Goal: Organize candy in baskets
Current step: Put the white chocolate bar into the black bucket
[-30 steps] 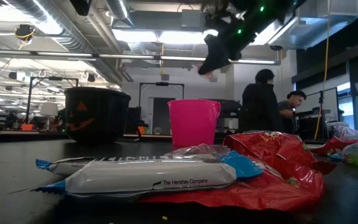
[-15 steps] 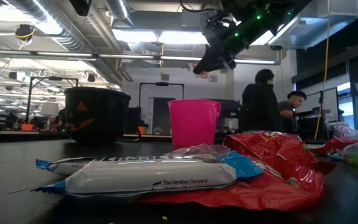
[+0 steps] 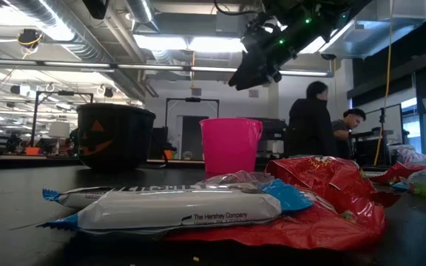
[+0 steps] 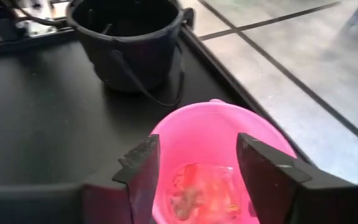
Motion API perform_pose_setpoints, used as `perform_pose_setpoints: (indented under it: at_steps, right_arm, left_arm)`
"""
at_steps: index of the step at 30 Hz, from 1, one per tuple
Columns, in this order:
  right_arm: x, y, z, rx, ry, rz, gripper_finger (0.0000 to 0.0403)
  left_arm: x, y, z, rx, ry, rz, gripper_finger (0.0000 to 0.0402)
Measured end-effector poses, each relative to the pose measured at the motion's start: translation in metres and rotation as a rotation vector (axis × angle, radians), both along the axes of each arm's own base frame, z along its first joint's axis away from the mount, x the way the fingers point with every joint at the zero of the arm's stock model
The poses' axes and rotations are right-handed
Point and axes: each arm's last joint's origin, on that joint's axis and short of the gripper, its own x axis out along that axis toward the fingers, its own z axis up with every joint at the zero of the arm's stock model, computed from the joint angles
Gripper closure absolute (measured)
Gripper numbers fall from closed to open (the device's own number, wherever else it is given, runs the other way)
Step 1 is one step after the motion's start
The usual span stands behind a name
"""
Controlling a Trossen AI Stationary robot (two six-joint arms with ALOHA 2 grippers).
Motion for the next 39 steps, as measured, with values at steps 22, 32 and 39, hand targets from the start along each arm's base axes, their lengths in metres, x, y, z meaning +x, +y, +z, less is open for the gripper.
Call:
perform_pose_setpoints:
  at_steps: [22, 32, 39]
  right_arm:
    - [0.005, 0.172, -0.013, 0.113, 0.114, 0.629, 0.0184]
    - [-0.002, 0.219, -0.039, 0.071, 0.221, 0.716, 0.0184]
    - [0.002, 0.218, -0.053, 0.051, 0.277, 0.68, 0.0184]
  left_arm:
    - [0.015, -0.018, -0.025, 0.004, 0.092, -0.109, 0.0261]
    - [0.038, -0.036, -0.056, 0.002, 0.124, -0.216, 0.0261]
    - [0.068, -0.062, -0.067, 0.055, 0.207, -0.316, 0.0261]
